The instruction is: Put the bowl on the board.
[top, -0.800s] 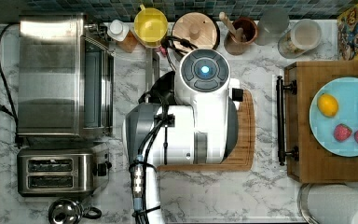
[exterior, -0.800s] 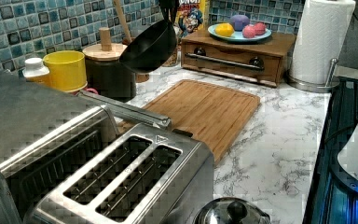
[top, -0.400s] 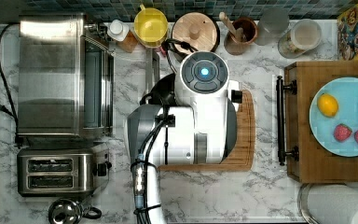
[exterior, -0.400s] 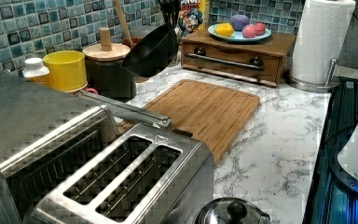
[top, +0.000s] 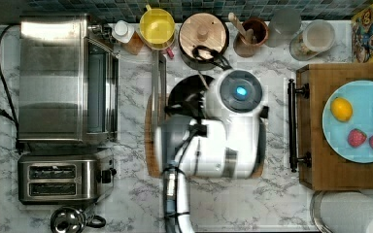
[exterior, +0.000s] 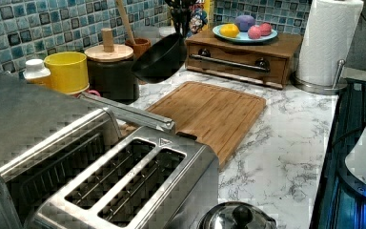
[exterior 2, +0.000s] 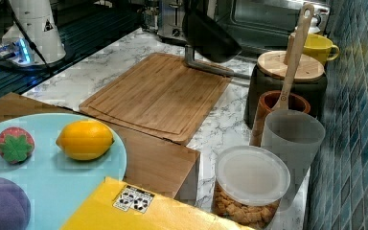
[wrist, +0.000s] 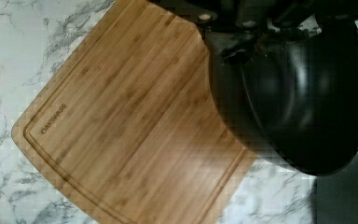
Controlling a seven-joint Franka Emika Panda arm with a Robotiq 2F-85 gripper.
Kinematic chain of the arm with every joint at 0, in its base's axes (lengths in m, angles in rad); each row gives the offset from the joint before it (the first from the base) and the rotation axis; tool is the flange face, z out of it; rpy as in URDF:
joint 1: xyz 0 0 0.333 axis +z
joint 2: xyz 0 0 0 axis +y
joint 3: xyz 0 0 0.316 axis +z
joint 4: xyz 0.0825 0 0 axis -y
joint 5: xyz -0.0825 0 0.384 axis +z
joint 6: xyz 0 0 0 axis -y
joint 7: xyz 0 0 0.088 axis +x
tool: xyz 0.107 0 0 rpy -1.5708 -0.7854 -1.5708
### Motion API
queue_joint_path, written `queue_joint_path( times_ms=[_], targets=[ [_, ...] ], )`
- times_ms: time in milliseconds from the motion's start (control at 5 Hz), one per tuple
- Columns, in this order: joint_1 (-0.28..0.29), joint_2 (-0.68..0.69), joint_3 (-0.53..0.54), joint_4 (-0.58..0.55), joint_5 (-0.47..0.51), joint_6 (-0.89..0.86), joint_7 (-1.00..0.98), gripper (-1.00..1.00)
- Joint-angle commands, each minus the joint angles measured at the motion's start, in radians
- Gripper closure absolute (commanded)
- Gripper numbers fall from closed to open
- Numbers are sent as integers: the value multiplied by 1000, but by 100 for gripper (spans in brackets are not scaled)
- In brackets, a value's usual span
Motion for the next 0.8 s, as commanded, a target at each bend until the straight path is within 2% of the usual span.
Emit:
queue_joint_path(
  times_ms=[200,400,600,800],
  targets=[
    [-73,-189,-99,-277,-41,77,196,100],
    [-87,-194,-78,-314,-88,117,258,100],
    [-126,-206,-37,-349,-134,171,312,100],
    [-127,-203,-38,-387,-171,260,352,100]
  ],
)
